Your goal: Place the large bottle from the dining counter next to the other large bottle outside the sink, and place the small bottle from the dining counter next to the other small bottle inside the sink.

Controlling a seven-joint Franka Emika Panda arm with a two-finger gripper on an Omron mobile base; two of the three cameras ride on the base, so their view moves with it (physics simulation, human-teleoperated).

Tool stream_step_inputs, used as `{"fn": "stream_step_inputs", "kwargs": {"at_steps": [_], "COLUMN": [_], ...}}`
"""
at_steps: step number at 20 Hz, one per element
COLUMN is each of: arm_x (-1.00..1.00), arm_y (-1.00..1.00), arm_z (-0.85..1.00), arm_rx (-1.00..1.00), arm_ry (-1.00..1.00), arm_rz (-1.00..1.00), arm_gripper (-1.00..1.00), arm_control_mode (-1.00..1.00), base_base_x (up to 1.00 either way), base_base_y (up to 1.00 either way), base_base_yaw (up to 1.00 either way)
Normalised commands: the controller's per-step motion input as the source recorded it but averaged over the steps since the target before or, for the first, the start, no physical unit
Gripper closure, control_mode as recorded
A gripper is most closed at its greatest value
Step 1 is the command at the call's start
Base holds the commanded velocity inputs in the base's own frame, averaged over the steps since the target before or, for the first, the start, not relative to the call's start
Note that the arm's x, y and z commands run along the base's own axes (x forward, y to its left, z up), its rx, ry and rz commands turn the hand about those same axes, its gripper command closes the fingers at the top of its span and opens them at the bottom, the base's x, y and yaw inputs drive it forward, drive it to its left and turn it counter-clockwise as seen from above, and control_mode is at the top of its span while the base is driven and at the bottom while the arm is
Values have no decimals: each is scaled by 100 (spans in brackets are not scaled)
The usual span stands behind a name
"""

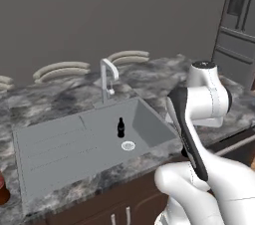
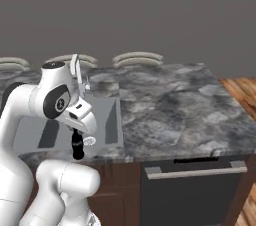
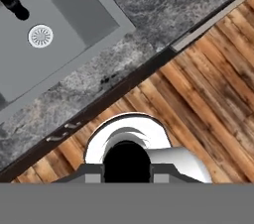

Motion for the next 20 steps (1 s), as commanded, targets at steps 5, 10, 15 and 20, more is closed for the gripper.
{"fn": "stream_step_inputs", "kwargs": {"at_steps": [5,10,15,20], "arm_x": [0,0,0,8], "arm_y": [0,0,0,0], "arm_z": [0,0,0,0], "arm_rx": [0,0,0,0], "arm_ry": [0,0,0,0], "arm_rz": [0,0,0,0], "arm_gripper": [100,100,100,100], "arm_control_mode": [100,100,100,-100], "base_base_x": [14,19,1,0], "base_base_y": [1,-3,0,0], "base_base_yaw": [47,12,0,0]}}
